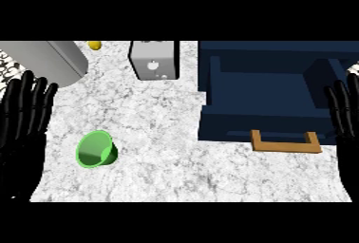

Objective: Pick up the cup, place it into the drawer and close the drawer

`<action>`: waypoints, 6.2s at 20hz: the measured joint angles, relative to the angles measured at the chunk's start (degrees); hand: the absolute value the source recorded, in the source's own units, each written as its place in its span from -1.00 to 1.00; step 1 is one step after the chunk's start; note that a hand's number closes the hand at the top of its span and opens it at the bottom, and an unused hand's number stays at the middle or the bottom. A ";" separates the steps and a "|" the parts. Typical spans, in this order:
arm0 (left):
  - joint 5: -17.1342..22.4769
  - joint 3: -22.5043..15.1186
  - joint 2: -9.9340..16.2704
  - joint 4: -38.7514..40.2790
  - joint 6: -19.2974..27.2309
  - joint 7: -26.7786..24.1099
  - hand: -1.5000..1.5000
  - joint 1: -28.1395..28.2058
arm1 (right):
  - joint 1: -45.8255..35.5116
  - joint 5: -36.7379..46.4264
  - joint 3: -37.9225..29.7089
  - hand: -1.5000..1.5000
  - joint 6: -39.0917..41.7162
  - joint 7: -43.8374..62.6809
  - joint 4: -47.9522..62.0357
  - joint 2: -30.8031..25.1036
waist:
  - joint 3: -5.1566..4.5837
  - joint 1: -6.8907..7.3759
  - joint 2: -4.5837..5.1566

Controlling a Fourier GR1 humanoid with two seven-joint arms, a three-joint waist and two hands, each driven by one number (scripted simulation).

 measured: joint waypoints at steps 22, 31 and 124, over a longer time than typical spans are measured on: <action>18.73 14.44 1.98 16.81 -11.56 -2.67 -1.00 8.48 | -7.56 -4.51 0.69 -1.00 7.33 3.71 9.08 -1.30 | -0.73 -2.02 0.26; 13.03 16.24 2.20 33.73 -12.51 -12.35 -1.00 6.05 | -12.51 -6.27 -2.81 -1.00 8.80 4.14 12.53 -2.88 | -0.74 -2.18 0.26; 7.06 3.86 -5.70 76.04 8.10 -24.89 1.00 -59.19 | -15.27 -6.48 -8.02 -1.00 11.34 3.14 16.56 -5.12 | -0.69 -3.02 0.19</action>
